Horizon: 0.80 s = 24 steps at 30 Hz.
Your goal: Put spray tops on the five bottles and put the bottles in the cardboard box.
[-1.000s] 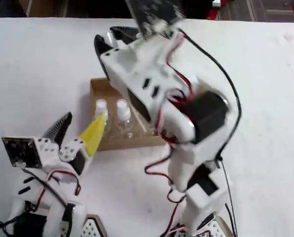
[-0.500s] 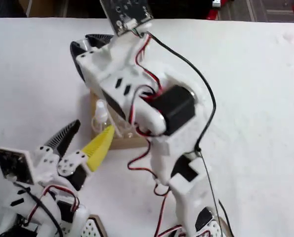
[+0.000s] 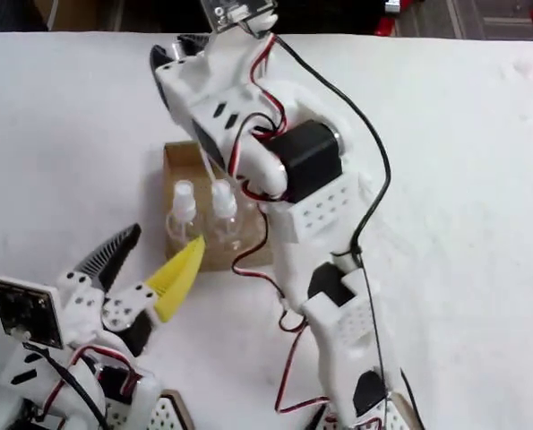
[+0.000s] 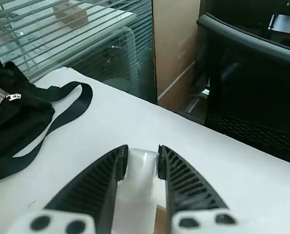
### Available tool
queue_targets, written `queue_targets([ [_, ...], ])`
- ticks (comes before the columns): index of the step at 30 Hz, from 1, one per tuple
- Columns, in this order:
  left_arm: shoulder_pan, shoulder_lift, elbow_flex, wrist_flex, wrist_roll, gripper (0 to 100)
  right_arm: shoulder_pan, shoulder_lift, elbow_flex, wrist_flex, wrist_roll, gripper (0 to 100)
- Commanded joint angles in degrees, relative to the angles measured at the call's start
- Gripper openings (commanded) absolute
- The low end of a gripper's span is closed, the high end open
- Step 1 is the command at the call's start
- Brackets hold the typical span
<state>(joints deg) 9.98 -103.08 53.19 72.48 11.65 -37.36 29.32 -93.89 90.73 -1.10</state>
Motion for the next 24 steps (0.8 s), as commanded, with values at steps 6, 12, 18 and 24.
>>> queue_targets([
  [6,0.48,0.66,-0.79,-3.16,2.99,28,-5.05,0.13,-1.41,5.76,-3.08,1.6],
  [12,-1.98,0.66,5.98,-10.99,8.53,28,-7.16,-2.51,-1.32,8.13,-5.1,1.6],
  [18,-6.46,0.66,7.3,-12.84,8.62,28,-7.25,-6.29,-0.97,8.22,-5.19,1.6],
  [24,-9.71,0.75,7.3,-12.92,8.7,28,-10.42,-9.63,2.99,8.22,-4.66,1.6],
])
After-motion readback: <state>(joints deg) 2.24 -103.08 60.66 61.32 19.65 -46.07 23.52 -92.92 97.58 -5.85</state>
